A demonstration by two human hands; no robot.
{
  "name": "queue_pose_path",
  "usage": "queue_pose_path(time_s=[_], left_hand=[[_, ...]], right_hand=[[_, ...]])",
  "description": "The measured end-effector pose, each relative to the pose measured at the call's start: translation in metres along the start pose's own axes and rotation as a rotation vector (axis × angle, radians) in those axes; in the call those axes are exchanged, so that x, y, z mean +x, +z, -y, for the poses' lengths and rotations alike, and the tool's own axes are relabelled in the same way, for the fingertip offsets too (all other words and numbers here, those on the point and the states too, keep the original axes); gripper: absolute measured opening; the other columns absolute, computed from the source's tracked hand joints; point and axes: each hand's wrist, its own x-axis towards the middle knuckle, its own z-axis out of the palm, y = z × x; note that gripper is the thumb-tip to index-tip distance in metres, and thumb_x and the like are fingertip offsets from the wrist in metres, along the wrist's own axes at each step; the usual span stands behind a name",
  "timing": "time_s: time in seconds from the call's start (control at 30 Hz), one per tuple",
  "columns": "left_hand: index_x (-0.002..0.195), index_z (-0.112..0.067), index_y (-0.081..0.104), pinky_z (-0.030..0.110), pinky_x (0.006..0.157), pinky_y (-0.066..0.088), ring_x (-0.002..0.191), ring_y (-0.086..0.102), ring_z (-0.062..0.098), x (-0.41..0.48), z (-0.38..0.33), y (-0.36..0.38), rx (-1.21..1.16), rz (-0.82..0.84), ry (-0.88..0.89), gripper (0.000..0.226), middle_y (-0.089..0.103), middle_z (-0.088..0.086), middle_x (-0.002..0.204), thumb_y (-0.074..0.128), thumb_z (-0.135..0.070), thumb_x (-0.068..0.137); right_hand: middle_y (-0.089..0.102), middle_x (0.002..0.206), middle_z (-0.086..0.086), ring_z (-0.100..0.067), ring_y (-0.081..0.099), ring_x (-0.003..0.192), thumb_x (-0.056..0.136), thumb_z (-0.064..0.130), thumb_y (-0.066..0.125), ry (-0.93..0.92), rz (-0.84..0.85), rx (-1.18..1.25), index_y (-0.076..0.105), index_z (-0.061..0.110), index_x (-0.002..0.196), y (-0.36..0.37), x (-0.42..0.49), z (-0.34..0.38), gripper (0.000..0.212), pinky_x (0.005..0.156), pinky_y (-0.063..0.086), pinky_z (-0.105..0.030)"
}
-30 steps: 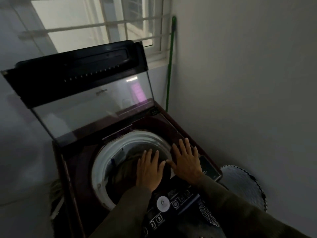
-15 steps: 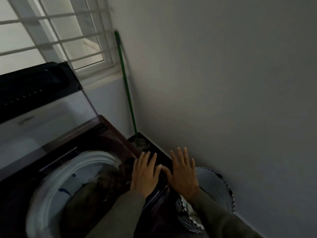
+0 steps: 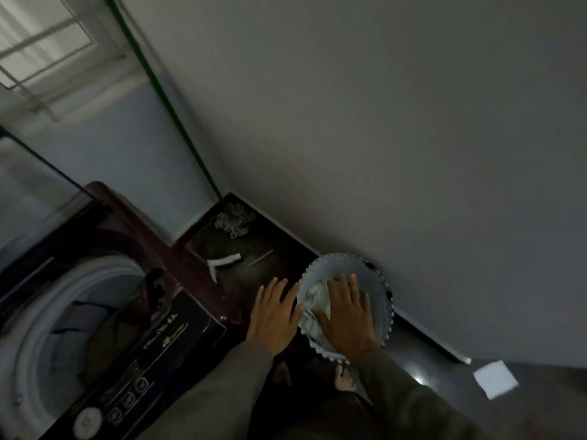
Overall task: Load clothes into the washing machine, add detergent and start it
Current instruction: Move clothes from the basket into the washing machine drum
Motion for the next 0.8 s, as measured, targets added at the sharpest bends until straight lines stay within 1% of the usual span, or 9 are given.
queue_pose_path(time_s=[0.07,0.17,0.27,0.33,0.43,0.57,0.63,0.73,0.8], left_hand=[[0.132,-0.020,0.059,0.050,0.103,0.045,0.127,0.055,0.030,0.003,-0.006,0.014,0.003,0.036,0.018,0.066,0.061,0.008,0.133,0.011,-0.054,0.102],[0.133,-0.021,0.059,0.048,0.106,0.042,0.130,0.053,0.030,0.016,-0.010,0.037,0.022,0.116,0.068,0.061,0.059,0.007,0.136,0.018,-0.053,0.101],[0.146,-0.022,0.044,0.045,0.119,0.024,0.144,0.033,0.028,0.038,-0.011,0.068,0.005,0.203,0.134,0.067,0.041,0.005,0.152,0.015,-0.054,0.095],[0.148,-0.020,0.040,0.042,0.120,0.023,0.146,0.029,0.025,0.058,-0.012,0.091,-0.066,0.232,0.141,0.069,0.036,0.003,0.154,0.015,-0.056,0.095],[0.150,-0.020,0.038,0.034,0.118,0.025,0.145,0.027,0.020,0.096,-0.013,0.131,-0.227,0.301,0.042,0.054,0.034,0.003,0.155,0.035,-0.046,0.102],[0.141,-0.017,0.049,0.038,0.107,0.040,0.130,0.046,0.024,0.162,-0.006,0.208,-0.395,0.328,-0.058,0.044,0.052,0.009,0.139,0.047,-0.034,0.100],[0.135,-0.011,0.056,0.038,0.104,0.043,0.125,0.053,0.028,0.201,-0.002,0.259,-0.467,0.306,-0.147,0.042,0.059,0.014,0.133,0.053,-0.030,0.098],[0.140,-0.012,0.051,0.042,0.107,0.041,0.130,0.049,0.034,0.258,0.004,0.332,-0.506,0.315,-0.318,0.048,0.053,0.017,0.142,0.053,-0.034,0.098],[0.144,-0.013,0.046,0.045,0.109,0.040,0.135,0.044,0.035,0.289,0.006,0.375,-0.506,0.347,-0.328,0.052,0.045,0.017,0.148,0.051,-0.038,0.099]], right_hand=[[0.009,0.164,-0.010,-0.030,-0.004,0.152,0.095,0.060,0.041,0.056,0.051,0.017,0.019,0.018,0.155,0.014,-0.001,-0.013,0.076,0.119,0.013,-0.056],[0.001,0.165,-0.010,-0.029,-0.010,0.151,0.097,0.053,0.042,0.124,0.143,0.055,0.010,0.018,0.156,0.042,0.002,-0.030,0.076,0.120,0.010,-0.055],[-0.003,0.165,-0.005,-0.027,-0.012,0.151,0.097,0.051,0.043,0.172,0.181,0.107,0.005,0.019,0.157,0.071,0.011,-0.048,0.078,0.120,0.012,-0.053],[0.002,0.165,-0.003,-0.025,-0.009,0.151,0.096,0.049,0.047,0.230,0.192,0.147,0.010,0.019,0.156,0.093,0.019,-0.060,0.077,0.120,0.016,-0.050],[0.009,0.164,-0.004,-0.025,-0.003,0.152,0.094,0.048,0.051,0.339,0.205,0.212,0.015,0.019,0.155,0.135,0.032,-0.077,0.077,0.121,0.017,-0.046],[0.010,0.164,-0.008,-0.025,0.000,0.152,0.096,0.048,0.049,0.423,0.252,0.263,0.017,0.016,0.156,0.199,0.055,-0.099,0.075,0.121,0.013,-0.042],[0.009,0.164,-0.007,-0.023,0.000,0.152,0.097,0.049,0.046,0.459,0.268,0.277,0.017,0.016,0.155,0.234,0.070,-0.113,0.073,0.120,0.013,-0.038],[0.010,0.164,-0.008,-0.024,0.001,0.152,0.097,0.048,0.047,0.507,0.322,0.287,0.018,0.017,0.155,0.291,0.100,-0.138,0.072,0.118,0.020,-0.042],[0.006,0.164,-0.011,-0.028,0.001,0.152,0.097,0.050,0.045,0.535,0.392,0.247,0.012,0.015,0.156,0.327,0.121,-0.154,0.076,0.119,0.022,-0.046]])
